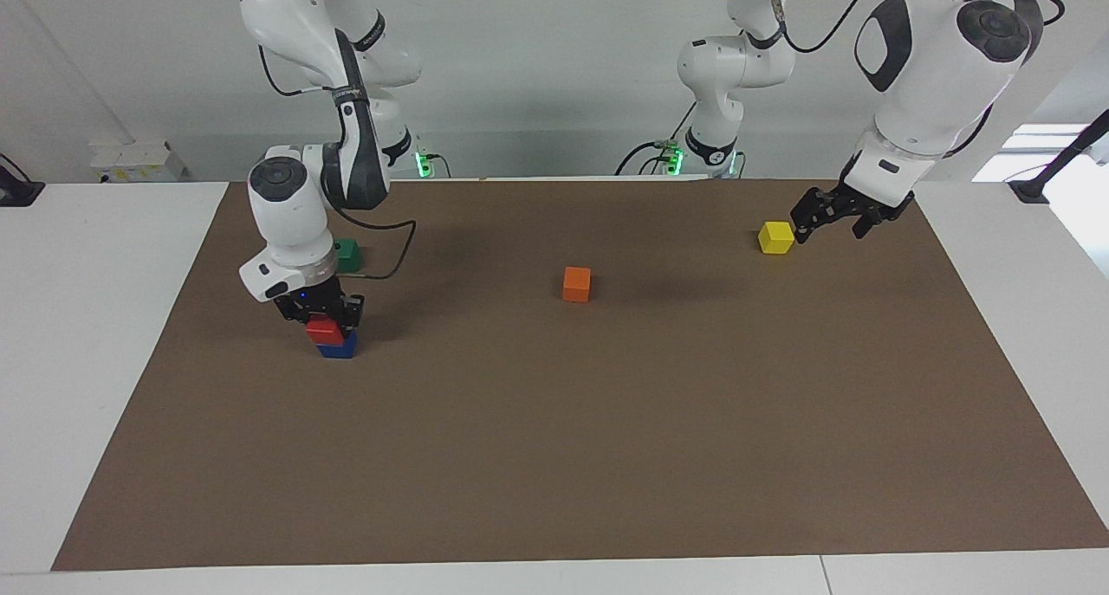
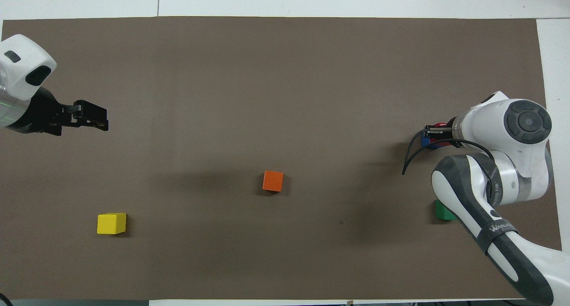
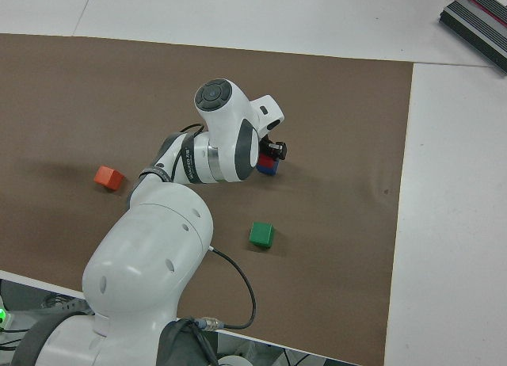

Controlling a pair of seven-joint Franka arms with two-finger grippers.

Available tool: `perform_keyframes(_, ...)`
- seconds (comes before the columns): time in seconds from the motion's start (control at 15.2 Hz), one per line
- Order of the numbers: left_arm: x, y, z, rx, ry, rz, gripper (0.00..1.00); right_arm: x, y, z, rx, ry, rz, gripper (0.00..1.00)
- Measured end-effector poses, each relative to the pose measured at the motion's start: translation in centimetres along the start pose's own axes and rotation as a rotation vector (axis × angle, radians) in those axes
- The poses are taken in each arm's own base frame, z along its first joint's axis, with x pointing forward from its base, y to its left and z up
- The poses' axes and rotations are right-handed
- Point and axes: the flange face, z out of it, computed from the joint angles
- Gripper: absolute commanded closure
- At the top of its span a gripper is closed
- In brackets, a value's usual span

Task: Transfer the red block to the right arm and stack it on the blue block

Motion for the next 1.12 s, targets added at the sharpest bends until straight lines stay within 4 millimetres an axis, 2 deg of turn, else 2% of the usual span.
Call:
perform_keyframes(0.07,0.0,0.1,0.0,-0.001,0.002,0.002,0.00,0.0,0.1,0.1,0.000,-0.001,0.002,0.10)
perform_keyframes(0.13,0.0,0.3,0.0,-0.002,0.003,0.004,0.00,-0.1,0.2,0.1,-0.001,-0.003,0.004,0.00)
perform_keyframes(0.46,0.0,0.6,0.0,-0.002,0.003,0.010,0.00,0.0,0.3,0.1,-0.001,-0.002,0.008,0.00)
perform_keyframes(0.59,-0.1,0.5,-0.1,-0.002,0.004,0.009,0.00,0.5,0.3,-0.7,-0.004,-0.002,0.010,0.00)
perform_keyframes(0.72,-0.2,0.5,-0.4,-0.002,0.010,0.009,0.00,1.8,0.4,-3.5,-0.017,-0.017,0.009,0.00)
perform_keyframes(0.92,-0.4,0.5,-1.0,-0.003,0.021,0.009,0.00,4.0,0.6,-10.4,-0.012,0.011,0.001,0.00)
perform_keyframes(1.12,-0.5,0.5,-1.9,-0.005,0.041,0.008,0.00,4.2,1.3,-15.8,0.013,0.023,-0.076,0.00)
